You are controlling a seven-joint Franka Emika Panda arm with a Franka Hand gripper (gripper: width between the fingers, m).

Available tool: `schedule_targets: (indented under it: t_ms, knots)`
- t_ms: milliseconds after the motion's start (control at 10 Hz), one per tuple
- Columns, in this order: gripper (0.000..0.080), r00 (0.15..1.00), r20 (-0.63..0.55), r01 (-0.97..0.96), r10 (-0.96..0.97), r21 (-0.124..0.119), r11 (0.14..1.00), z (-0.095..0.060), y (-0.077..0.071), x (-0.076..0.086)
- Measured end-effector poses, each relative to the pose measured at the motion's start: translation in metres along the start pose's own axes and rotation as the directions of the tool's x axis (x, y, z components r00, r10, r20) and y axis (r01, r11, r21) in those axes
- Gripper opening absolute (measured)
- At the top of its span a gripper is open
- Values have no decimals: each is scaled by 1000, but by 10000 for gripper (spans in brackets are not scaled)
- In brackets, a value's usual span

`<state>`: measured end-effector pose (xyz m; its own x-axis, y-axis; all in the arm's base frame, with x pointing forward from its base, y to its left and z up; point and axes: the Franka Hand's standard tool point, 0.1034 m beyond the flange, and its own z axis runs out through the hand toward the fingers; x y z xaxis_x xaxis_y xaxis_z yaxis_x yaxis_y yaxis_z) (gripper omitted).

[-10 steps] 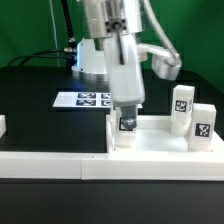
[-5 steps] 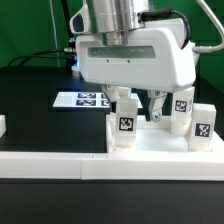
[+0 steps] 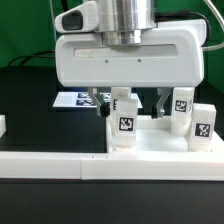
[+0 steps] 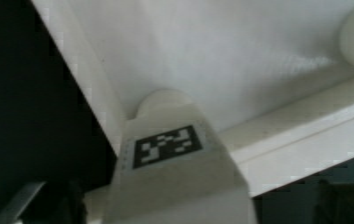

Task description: Assemble square table

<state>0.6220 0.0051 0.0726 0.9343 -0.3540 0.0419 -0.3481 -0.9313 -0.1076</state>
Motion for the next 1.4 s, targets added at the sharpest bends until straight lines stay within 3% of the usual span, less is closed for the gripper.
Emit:
schedule_targets:
  t_ms: [200, 500, 700, 900, 1000, 1200, 1300, 1400]
  knots:
    - [649, 1000, 0, -25, 25, -1, 1000, 0, 0, 0]
    - [288, 992, 1, -129, 129, 2, 992, 1, 0, 0]
    - [288, 964, 1, -265, 265, 4, 964, 1, 1, 1]
    - [288, 863, 2, -506, 506, 2, 863, 1, 2, 3]
    - [288, 780, 3, -626, 626, 5, 780, 1, 2, 2]
    - [288, 413, 12, -911, 911, 9, 413, 2, 0, 1]
    - [288, 252, 40, -968, 967, 27, 251, 3, 1, 1]
    - [288, 152, 52, -988, 987, 29, 150, 3, 1, 0]
